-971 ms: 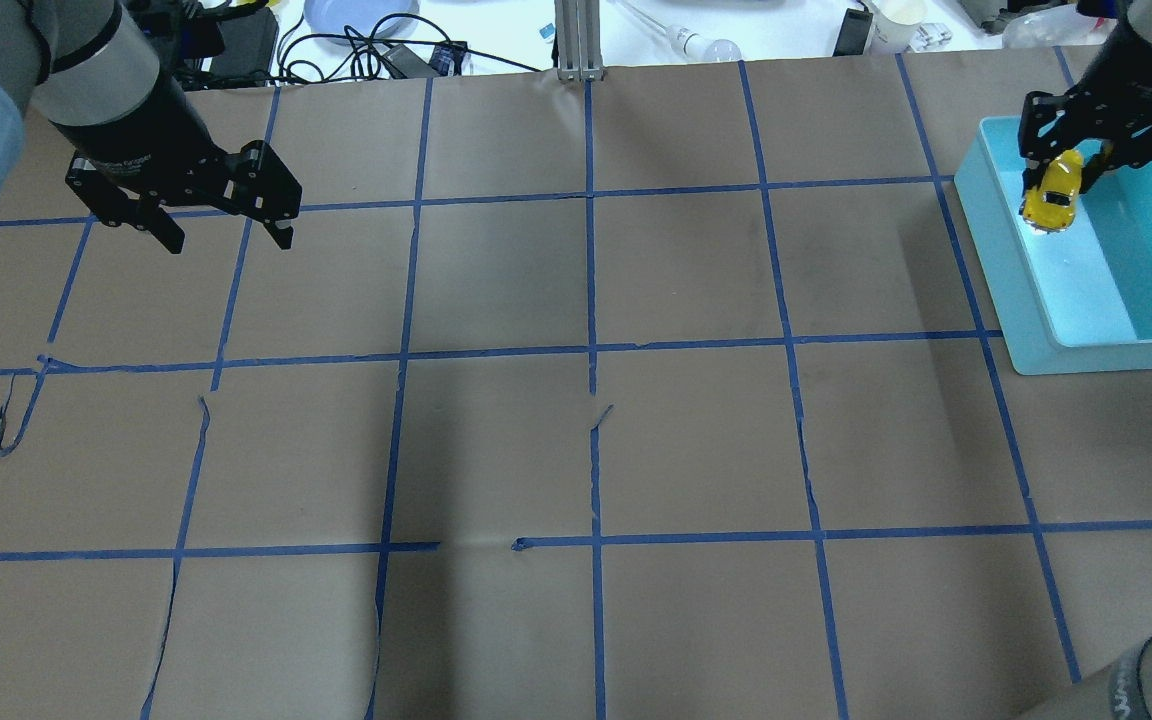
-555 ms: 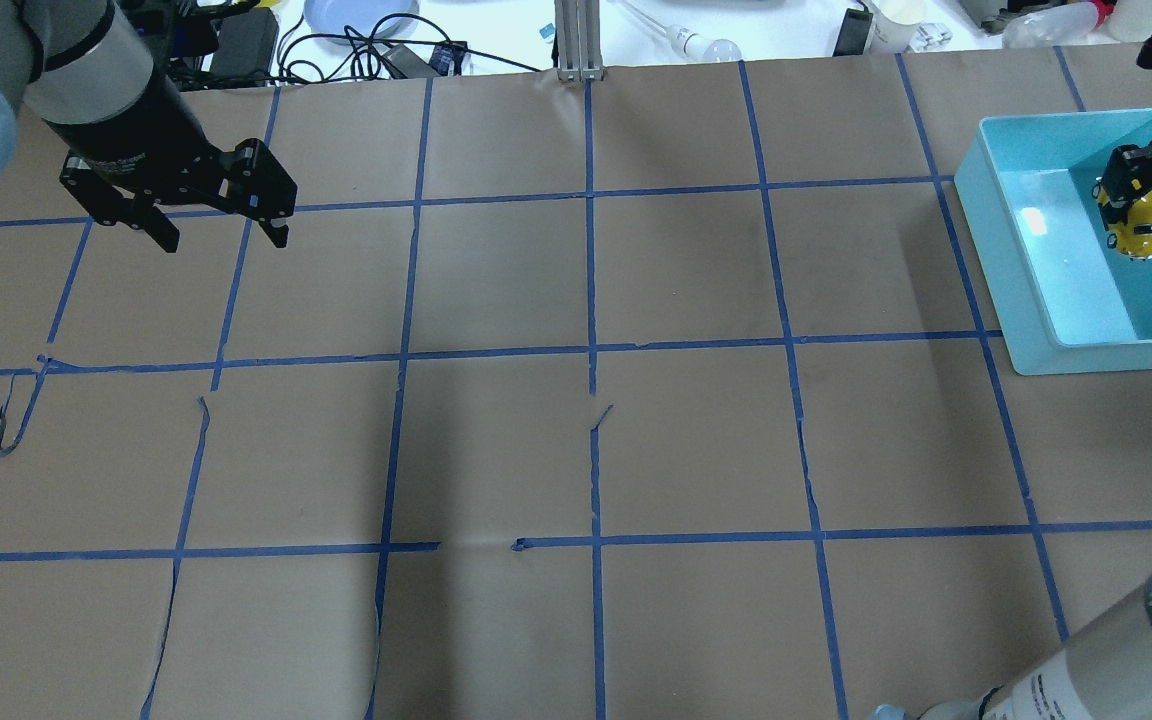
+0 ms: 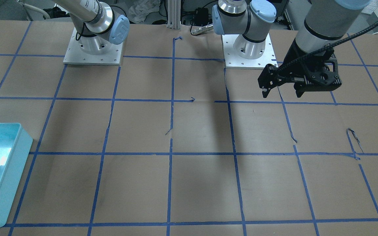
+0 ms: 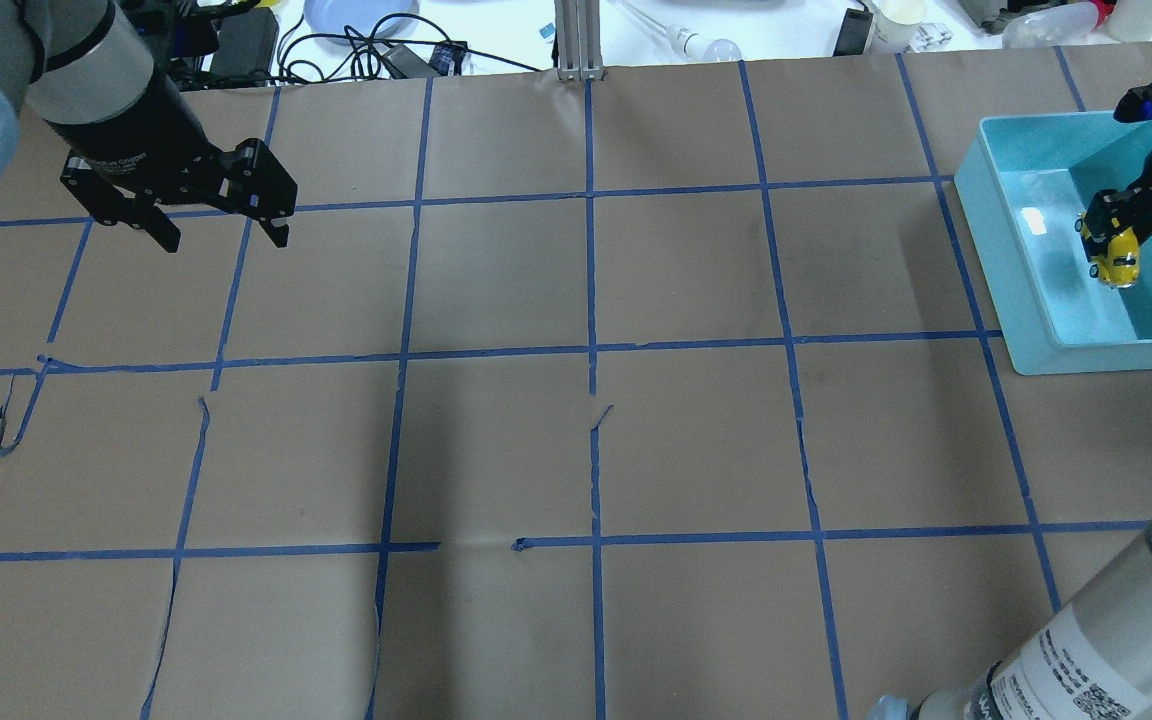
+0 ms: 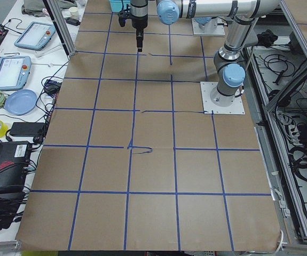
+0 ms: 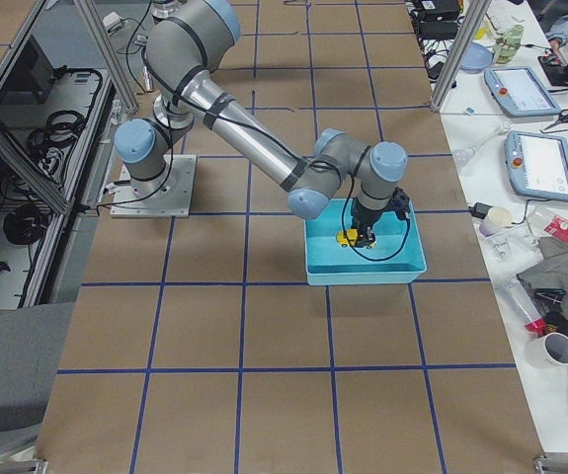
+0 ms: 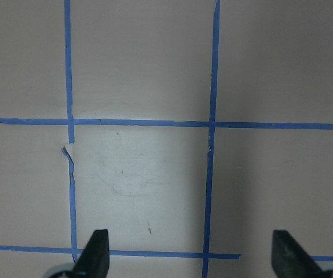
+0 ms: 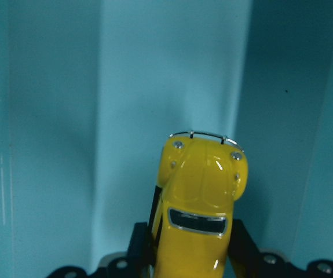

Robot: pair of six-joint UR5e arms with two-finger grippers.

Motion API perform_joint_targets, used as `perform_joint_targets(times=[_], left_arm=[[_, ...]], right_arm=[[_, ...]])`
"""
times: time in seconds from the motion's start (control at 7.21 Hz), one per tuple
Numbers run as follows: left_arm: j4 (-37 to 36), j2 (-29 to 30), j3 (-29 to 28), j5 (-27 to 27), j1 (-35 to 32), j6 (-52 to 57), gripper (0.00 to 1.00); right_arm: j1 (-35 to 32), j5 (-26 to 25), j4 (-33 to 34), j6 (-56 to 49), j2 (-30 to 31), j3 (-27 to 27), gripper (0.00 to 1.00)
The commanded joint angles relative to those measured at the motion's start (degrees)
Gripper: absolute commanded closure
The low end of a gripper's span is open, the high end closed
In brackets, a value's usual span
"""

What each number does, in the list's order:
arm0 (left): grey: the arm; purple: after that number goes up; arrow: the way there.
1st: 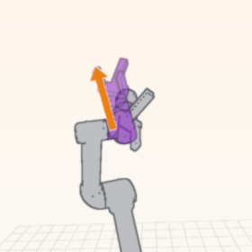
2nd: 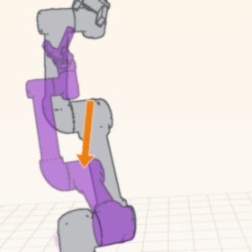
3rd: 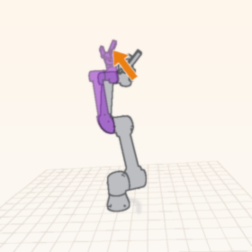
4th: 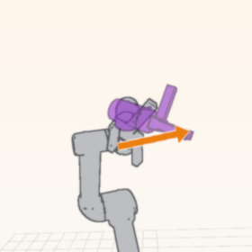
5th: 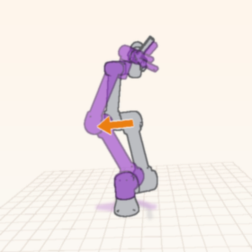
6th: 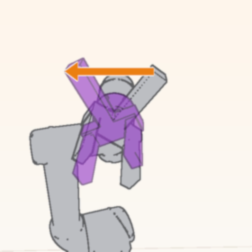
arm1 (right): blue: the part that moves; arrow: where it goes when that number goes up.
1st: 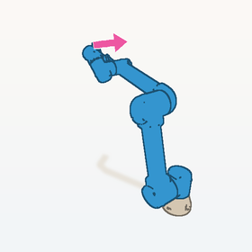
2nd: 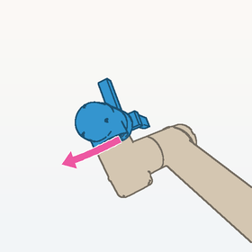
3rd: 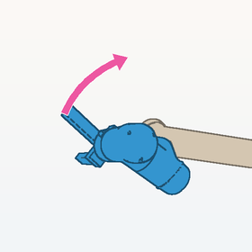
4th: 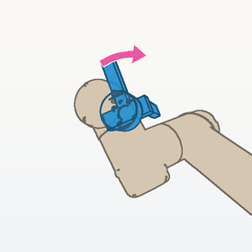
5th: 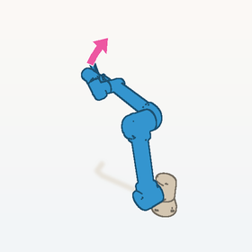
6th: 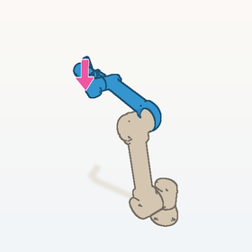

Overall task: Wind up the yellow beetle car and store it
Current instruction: 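Lower the car into the bin and open the right gripper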

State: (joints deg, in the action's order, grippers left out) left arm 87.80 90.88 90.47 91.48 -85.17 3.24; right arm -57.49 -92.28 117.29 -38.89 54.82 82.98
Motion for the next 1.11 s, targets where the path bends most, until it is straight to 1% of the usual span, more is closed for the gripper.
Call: perform_joint_targets(times=[0.0, 0.14, 0.28, 0.42, 0.69, 0.83, 0.97], left_arm=[[-0.2, 0.1, 0.1, -0.2, 0.0, -0.1, 0.0], [-0.2, 0.0, 0.1, -0.1, 0.0, -0.1, 0.0], [-0.2, 0.0, 0.1, -0.1, 0.0, -0.1, 0.0], [-0.2, 0.0, 0.1, -0.1, 0.0, -0.1, 0.0], [-0.1, 0.1, 0.1, -0.1, 0.0, 0.0, 0.0], [-0.1, -0.1, 0.4, -0.1, 0.0, 0.0, 0.0], [-0.2, -0.1, 0.8, -0.2, 0.0, 0.0, 0.0]], right_arm=[[-0.1, 1.2, 3.7, 0.4, -1.2, 1.3, 0.4], [-0.1, 3.6, 4.3, 0.5, -1.3, 1.9, 0.02], [-0.1, 4.3, 4.3, 0.7, -1.1, 1.8, 0.0], [-0.8, 4.2, 3.9, 3.5, -0.6, 1.4, 0.0], [-4.3, 3.3, 1.5, 4.8, 5.7, 0.3, 0.0], [-6.2, 3.5, -2.8, 5.5, 9.4, -0.2, 0.0], [-10.2, 3.2, -9.7, 10.5, 15.2, -0.4, 0.0]])
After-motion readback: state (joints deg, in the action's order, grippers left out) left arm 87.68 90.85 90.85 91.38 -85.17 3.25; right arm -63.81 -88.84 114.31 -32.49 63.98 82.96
